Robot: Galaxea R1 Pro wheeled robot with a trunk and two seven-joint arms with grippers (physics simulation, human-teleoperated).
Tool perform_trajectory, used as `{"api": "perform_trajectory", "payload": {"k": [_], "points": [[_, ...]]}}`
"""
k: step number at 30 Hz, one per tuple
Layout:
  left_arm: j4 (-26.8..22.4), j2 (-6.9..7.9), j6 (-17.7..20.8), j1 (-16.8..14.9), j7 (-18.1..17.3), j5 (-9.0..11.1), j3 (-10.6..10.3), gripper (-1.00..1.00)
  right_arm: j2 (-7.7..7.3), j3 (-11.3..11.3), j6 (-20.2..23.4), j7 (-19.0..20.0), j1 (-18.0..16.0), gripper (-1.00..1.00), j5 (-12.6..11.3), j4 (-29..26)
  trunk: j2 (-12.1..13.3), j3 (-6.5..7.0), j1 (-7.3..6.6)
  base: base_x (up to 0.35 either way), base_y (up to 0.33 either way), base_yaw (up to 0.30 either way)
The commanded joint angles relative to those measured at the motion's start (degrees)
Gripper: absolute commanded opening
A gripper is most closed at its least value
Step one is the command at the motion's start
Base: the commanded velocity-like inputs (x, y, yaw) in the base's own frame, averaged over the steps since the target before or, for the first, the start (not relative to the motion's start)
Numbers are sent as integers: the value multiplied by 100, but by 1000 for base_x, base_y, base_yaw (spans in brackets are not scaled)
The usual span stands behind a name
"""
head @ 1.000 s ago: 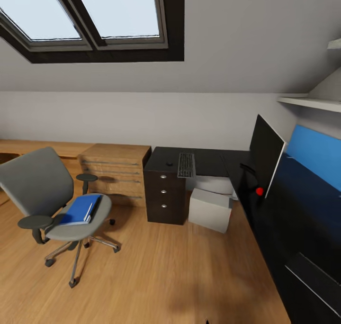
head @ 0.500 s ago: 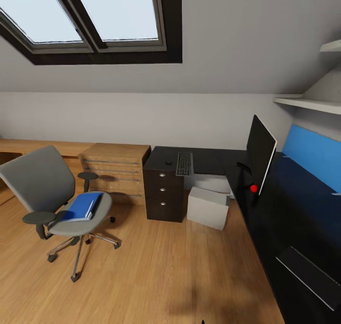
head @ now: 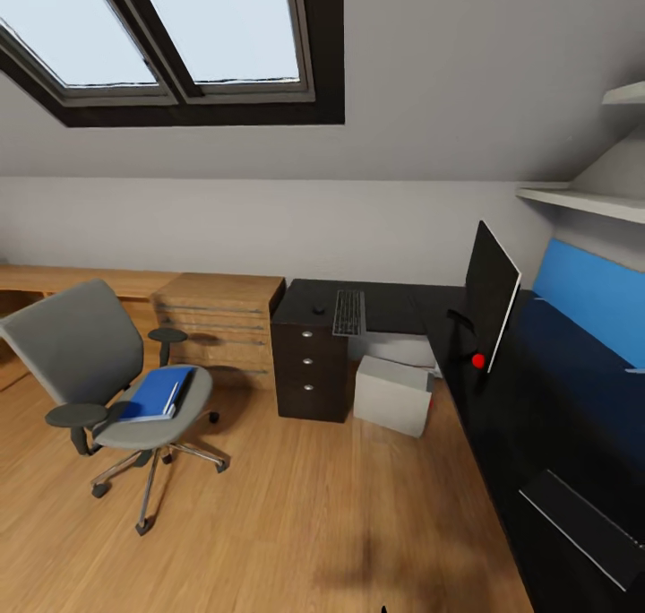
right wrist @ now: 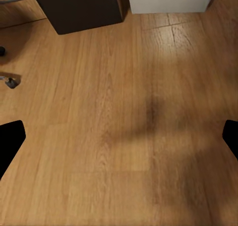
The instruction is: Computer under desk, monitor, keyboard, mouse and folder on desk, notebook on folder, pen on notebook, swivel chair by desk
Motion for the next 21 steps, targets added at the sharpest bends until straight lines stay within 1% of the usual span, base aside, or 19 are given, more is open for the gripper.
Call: {"api": "perform_trajectory", "payload": {"k": [1,14,18,21], "points": [[-7,6,-4,-4,47,51,-35,100,-1,15,-22,43,-5,100,-63,8,37,12,-22,0,0,0],[-7,6,-12,-4,48,51,-30,100,1,15,-22,43,-5,100,-64,6,558,245,-308,0,0,0],[3,41,-12,-4,48,55,-24,100,8,17,-29,50,-5,100,-64,-13,719,317,-396,0,0,0],[7,113,-7,-4,48,59,-21,100,11,25,-34,63,-5,100,-60,-34,839,371,-462,0,0,0]]}}
